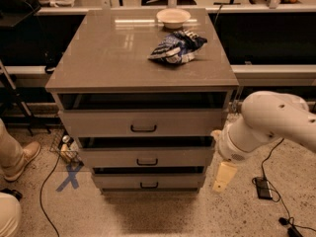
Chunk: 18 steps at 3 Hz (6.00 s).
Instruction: Open middle drawer
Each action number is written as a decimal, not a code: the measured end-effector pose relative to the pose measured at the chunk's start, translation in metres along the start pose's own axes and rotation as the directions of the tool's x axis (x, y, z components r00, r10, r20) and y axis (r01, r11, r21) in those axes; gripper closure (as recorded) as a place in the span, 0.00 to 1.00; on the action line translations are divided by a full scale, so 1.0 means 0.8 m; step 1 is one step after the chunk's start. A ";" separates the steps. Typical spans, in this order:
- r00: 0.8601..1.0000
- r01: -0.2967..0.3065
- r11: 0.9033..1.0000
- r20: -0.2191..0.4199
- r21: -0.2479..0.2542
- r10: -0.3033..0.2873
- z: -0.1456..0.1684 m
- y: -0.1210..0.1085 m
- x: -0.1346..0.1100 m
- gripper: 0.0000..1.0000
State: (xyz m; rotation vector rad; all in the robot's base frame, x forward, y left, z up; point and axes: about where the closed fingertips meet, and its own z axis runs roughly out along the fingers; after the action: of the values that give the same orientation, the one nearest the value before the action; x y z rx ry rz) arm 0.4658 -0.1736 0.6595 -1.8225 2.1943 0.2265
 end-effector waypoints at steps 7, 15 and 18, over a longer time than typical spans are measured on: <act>0.979 0.198 0.979 -0.047 0.042 -0.196 0.237 -0.071 0.005 0.00; 0.982 0.183 0.979 -0.067 0.088 -0.177 0.318 -0.143 0.017 0.89; 0.982 0.183 0.979 -0.067 0.088 -0.177 0.306 -0.143 0.014 0.50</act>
Offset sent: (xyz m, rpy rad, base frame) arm 0.0312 -0.0061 -0.0414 0.0071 -0.0288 0.0057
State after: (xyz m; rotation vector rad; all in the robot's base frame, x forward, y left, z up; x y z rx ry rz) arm 0.6041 -0.1334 0.4300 -1.9835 2.0240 0.0326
